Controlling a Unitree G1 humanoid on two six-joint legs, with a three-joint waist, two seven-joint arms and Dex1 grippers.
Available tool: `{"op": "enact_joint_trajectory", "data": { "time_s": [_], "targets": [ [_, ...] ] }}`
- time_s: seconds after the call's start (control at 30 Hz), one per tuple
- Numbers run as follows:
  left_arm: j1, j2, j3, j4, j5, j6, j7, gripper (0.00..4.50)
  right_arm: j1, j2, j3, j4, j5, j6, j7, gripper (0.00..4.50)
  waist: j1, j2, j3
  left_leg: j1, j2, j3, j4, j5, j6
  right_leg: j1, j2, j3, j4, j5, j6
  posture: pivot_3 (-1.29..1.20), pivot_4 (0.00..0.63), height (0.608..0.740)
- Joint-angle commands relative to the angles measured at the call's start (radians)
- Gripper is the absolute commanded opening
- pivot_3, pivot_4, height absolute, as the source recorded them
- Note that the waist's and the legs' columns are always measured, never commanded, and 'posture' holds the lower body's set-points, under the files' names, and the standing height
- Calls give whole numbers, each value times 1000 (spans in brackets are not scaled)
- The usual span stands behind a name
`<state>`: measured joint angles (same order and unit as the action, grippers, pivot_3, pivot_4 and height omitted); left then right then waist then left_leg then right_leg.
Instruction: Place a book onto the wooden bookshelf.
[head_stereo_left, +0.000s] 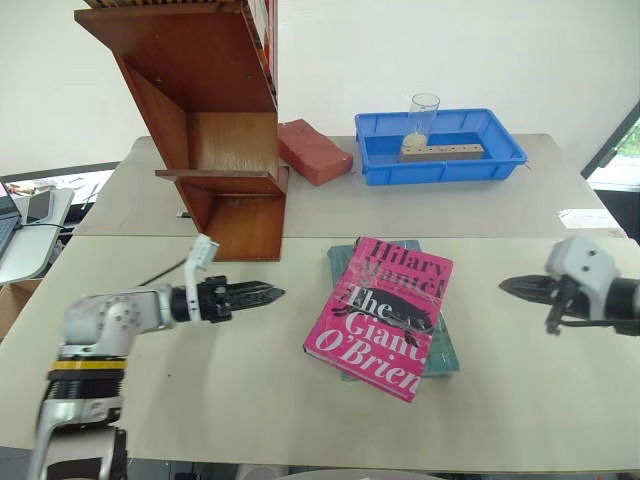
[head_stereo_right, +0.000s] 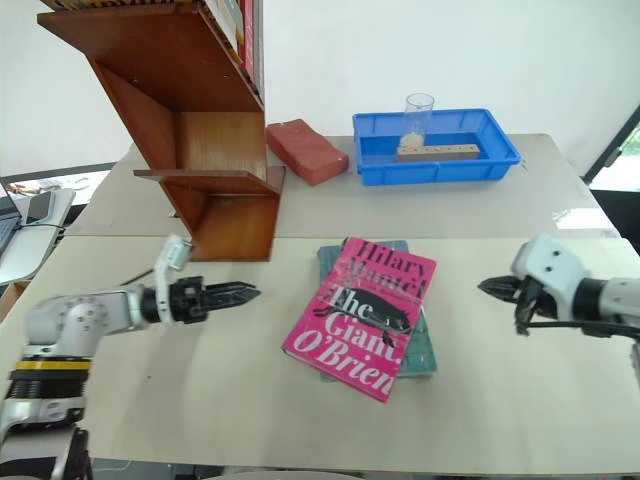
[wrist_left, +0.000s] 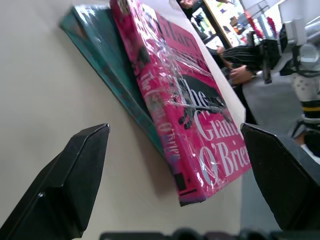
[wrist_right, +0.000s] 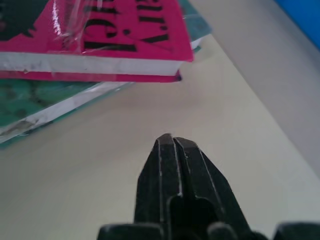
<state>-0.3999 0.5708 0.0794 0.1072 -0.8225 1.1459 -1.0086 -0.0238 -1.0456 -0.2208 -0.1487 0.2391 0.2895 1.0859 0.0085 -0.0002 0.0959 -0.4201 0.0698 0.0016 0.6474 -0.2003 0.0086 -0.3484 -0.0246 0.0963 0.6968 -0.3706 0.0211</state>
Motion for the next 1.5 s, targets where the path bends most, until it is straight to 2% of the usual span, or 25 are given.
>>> {"op": "enact_joint_trajectory", "data": {
  "time_s": [0.03, 0.23, 0.4, 0.6, 0.8, 0.83, 0.87, 0.9, 1.03, 1.1, 1.13, 1.27, 1.4, 1.5],
  "targets": [
    [-28, -58, -33, 31, 3, 16, 19, 4500, -42, 20, 59, -33, -33, -27, -23, 39, -1, 0, 0, 0, 0, 0, 0, 0, 0, 0, 0, 0, 0, 0, 0, 0, 150, 649],
    [-36, -186, -43, 108, 12, 8, 83, 4500, -107, 88, 155, -52, -23, -3, -25, 39, 0, 0, 0, 0, 0, 0, 0, 0, 0, 0, 0, 0, 0, 0, 0, 0, 150, 649],
    [-17, -245, -51, 130, 30, 5, 115, 4500, -165, 142, 222, -73, -22, 12, -20, 39, 2, 0, 0, -1, -1, -1, 1, 1, -1, 1, 0, 0, -1, 0, 0, 0, 150, 649],
    [16, -289, -17, 101, 11, 37, 161, 4500, -220, 207, 314, -92, -35, 22, -21, 39, 2, 0, 0, 4, -1, -2, 1, 1, -1, 8, 0, 0, -3, 0, 0, 0, 150, 649],
    [44, -303, 29, 36, -27, 58, 195, 4500, -248, 219, 336, -74, -41, 14, -20, 39, 1, 0, 0, 6, -1, -4, 0, 1, -1, 11, 0, -1, -7, 0, 1, 0, 150, 649],
    [49, -305, 34, 25, -32, 58, 198, 3971, -250, 218, 335, -72, -39, 13, -19, 0, 0, 0, 0, 6, -1, -4, 0, 1, -1, 11, 0, -1, -7, 0, 1, 0, 150, 649],
    [53, -305, 37, 18, -32, 54, 202, 3757, -252, 216, 332, -73, -35, 14, -18, 0, 0, 0, 0, 6, -1, -4, 0, 1, -1, 11, 0, -1, -7, 0, 1, 0, 150, 649],
    [56, -306, 41, 11, -32, 49, 205, 3347, -252, 214, 327, -76, -31, 16, -17, 0, 0, 0, 0, 6, -1, -4, 0, 1, -1, 12, 0, -1, -7, 0, 1, 0, 150, 649],
    [50, -300, 73, -35, -52, 41, 216, 1330, -248, 192, 270, -108, 9, 41, -18, 0, 1, -1, 1, 6, -2, -4, 0, 1, -2, 11, 0, -1, -7, 0, 1, 0, 150, 649],
    [55, -276, 85, -87, -65, 24, 198, 760, -235, 164, 217, -147, 39, 62, -15, 0, 2, -1, 2, 6, -2, -4, 0, 1, -2, 12, 0, -1, -8, 0, 1, 0, 150, 649],
    [59, -263, 82, -111, -65, 12, 186, 634, -229, 154, 197, -163, 50, 73, -15, 0, 1, -1, 2, 5, -2, -4, -1, 1, -2, 12, 0, -1, -8, 0, 1, 0, 150, 649],
    [-6, -218, 85, -240, -63, -85, 149, 624, -162, 49, -7, -238, 137, 178, 2, 0, 5, -1, 3, 5, -2, -5, -2, 1, -2, 13, 0, -2, -11, 0, 1, 0, 150, 649],
    [-147, -156, -13, -346, 124, -347, 131, 617, -120, -33, -179, -273, 227, 282, 37, 0, 8, -2, 5, 5, -2, -5, -3, 2, -5, 15, 0, -2, -14, 1, 2, 0, 150, 649],
    [-218, -116, -68, -375, 248, -563, 71, 617, -111, -70, -250, -301, 284, 347, 47, 0, 4, -1, 5, 4, -2, -5, -3, 3, -5, 15, -1, -1, -16, 2, 3, 0, 150, 649]
  ]
}}
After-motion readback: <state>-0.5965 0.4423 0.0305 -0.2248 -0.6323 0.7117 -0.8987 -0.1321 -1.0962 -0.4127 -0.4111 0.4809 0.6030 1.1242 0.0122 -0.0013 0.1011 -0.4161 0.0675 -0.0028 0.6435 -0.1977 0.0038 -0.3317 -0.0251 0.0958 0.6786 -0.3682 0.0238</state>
